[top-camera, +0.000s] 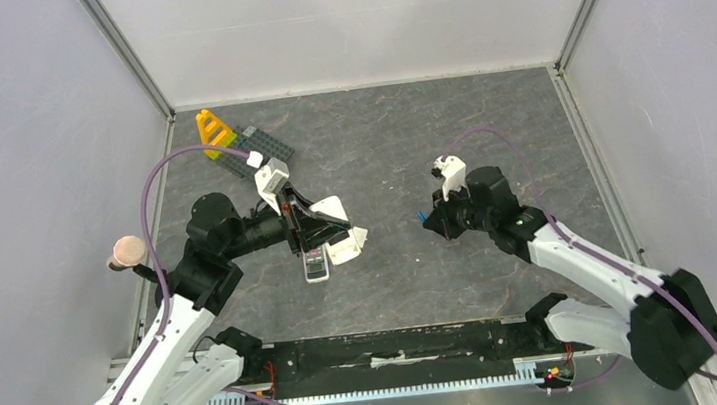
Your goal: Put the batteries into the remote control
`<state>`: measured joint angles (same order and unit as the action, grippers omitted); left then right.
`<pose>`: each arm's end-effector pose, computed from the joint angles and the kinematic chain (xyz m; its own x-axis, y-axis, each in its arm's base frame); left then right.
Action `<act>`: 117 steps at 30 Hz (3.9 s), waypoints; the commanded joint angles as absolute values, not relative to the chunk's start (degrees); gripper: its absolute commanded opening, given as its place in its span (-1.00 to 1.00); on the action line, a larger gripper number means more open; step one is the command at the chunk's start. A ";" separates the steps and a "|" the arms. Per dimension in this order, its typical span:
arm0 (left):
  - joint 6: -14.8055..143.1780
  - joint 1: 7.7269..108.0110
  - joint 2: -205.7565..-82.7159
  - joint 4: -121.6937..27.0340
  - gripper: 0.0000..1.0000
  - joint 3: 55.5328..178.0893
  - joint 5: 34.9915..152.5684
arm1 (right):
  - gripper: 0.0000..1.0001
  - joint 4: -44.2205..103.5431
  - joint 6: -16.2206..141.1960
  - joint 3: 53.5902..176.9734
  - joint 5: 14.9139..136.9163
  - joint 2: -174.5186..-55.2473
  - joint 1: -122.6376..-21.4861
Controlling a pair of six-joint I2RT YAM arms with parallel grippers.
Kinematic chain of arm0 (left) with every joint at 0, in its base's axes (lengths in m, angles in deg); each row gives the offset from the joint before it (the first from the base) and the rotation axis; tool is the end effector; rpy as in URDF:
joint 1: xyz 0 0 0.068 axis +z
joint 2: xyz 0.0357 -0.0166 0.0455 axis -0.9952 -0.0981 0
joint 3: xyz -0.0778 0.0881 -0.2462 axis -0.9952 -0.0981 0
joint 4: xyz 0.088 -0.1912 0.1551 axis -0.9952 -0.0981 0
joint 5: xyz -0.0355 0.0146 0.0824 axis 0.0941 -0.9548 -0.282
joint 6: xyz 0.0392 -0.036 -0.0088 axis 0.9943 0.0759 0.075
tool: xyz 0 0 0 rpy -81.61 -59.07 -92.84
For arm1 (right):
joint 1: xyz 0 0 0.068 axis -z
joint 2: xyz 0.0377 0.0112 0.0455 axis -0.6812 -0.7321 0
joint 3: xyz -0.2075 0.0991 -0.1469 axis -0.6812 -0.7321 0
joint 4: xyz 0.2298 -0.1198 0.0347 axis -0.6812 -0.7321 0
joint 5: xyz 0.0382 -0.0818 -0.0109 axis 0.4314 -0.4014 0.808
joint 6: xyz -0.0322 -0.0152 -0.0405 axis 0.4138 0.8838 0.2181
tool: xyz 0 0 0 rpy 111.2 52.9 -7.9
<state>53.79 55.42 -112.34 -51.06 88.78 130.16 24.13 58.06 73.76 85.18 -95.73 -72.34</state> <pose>0.1386 -0.1052 0.3561 -0.3731 -0.0980 -0.9226 0.8838 0.2650 -0.3856 0.1953 0.1220 0.2248 -0.6097 -0.1294 -0.7820 -0.5720 0.7548 0.3210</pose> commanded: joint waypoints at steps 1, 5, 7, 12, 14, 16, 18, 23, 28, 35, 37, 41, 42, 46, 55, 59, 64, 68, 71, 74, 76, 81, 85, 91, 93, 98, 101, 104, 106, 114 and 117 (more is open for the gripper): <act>55.24 55.52 -110.71 -49.75 -0.96 90.63 124.81 | -1.00 34.53 59.01 75.26 110.28 -89.89 -72.55; 53.23 55.53 -110.64 -45.40 -0.96 89.95 128.26 | -1.00 40.20 55.90 76.57 129.34 -85.75 -72.55; 52.47 55.50 -111.08 -44.67 -0.96 90.08 129.67 | -1.00 40.50 55.97 77.79 134.67 -84.24 -72.51; 50.20 55.54 -111.81 -42.15 -0.96 89.73 130.27 | -1.00 41.18 55.79 80.14 139.35 -81.54 -72.51; 49.50 55.52 -112.03 -41.49 -0.96 89.73 130.12 | -1.00 42.96 54.13 80.21 139.32 -80.82 -72.55; 48.62 55.49 -112.32 -41.26 -0.96 89.90 129.54 | -1.00 44.41 51.70 80.16 137.16 -80.35 -72.55; 47.10 55.48 -112.39 -40.94 -0.96 89.93 128.35 | -1.00 44.68 48.88 80.85 134.02 -80.48 -72.55; 40.36 55.51 -112.28 -40.47 -0.96 89.61 118.44 | -1.00 48.32 34.53 82.76 119.97 -81.61 -72.74; 34.66 55.48 -111.35 -38.68 -0.96 87.27 105.86 | -1.00 61.43 24.02 77.18 104.53 -78.87 -79.02; 34.03 55.48 -112.79 -37.65 -0.96 87.60 104.85 | -1.00 67.10 32.43 76.71 109.29 -78.28 -91.11; 33.77 55.45 -113.12 -37.66 -0.96 87.63 105.12 | -1.00 65.22 34.59 78.13 110.71 -79.32 -92.85; 33.34 55.45 -112.98 -35.92 -0.96 86.62 106.31 | -1.00 63.52 36.09 79.17 109.04 -80.74 -94.45; 33.11 55.48 -112.85 -34.60 -0.96 86.02 106.83 | -1.00 63.50 35.81 79.24 108.53 -81.20 -94.74; 32.46 55.51 -112.77 -30.42 -0.96 84.08 108.29 | -1.00 64.27 31.46 79.41 103.11 -83.54 -95.50; 28.93 55.40 -111.87 -34.69 -0.96 83.27 101.23 | -1.00 57.90 11.31 78.75 75.02 -86.36 -99.14; 25.38 55.51 -112.14 -42.22 -0.96 84.59 96.43 | -1.00 47.61 -5.76 77.99 62.57 -86.08 -99.71; 24.35 55.46 -112.63 -43.19 -0.96 83.35 96.90 | -1.00 45.57 -21.63 76.13 61.21 -88.58 -101.99; 24.44 55.50 -113.74 -42.23 -0.96 82.49 99.32 | -1.00 35.89 -25.53 82.20 61.24 -93.25 -104.22; 24.88 55.40 -114.09 -40.46 -0.96 81.44 100.85 | -1.00 32.45 -29.16 83.18 61.05 -95.59 -105.14; 26.41 55.46 -113.62 -39.23 -0.96 80.17 101.58 | -1.00 32.80 -31.21 82.20 60.07 -96.08 -105.83; 27.62 55.41 -113.02 -38.57 -0.96 79.04 101.80 | -1.00 32.74 -31.86 82.10 59.41 -96.13 -106.17; 29.34 55.44 -111.67 -37.39 -0.96 77.42 101.41 | -1.00 32.29 -33.03 81.66 57.64 -95.46 -106.78; 30.19 55.45 -111.21 -37.33 -0.96 76.97 100.87 | -1.00 31.69 -33.64 81.48 56.48 -94.87 -107.24; 32.53 55.46 -110.96 -38.28 -0.96 76.62 100.05 | -1.00 32.03 -34.13 83.59 57.25 -97.03 -107.47; 33.19 55.46 -110.73 -38.71 -0.96 76.71 99.77 | -1.00 32.01 -34.56 84.19 57.53 -98.10 -107.53; 33.84 55.44 -110.79 -39.50 -0.96 77.08 99.93 | -1.00 32.89 -35.10 85.11 57.20 -99.65 -107.54; 33.84 55.45 -110.73 -39.50 -0.96 77.09 100.17 | -1.00 32.72 -35.86 85.18 56.24 -100.05 -107.53; 33.89 55.43 -110.72 -39.50 -0.96 77.12 100.54 | -1.00 32.57 -35.72 85.61 55.54 -100.54 -107.53; 34.02 55.43 -110.66 -39.50 -0.96 77.15 100.77 | -1.00 32.54 -35.95 85.55 55.31 -100.77 -107.47; 34.19 55.50 -110.14 -38.89 -0.96 76.69 101.44 | -1.00 31.76 -38.75 84.80 54.92 -101.52 -107.43; 33.85 55.47 -110.08 -38.38 -0.96 76.51 101.76 | -1.00 31.76 -39.57 85.36 55.11 -102.56 -107.44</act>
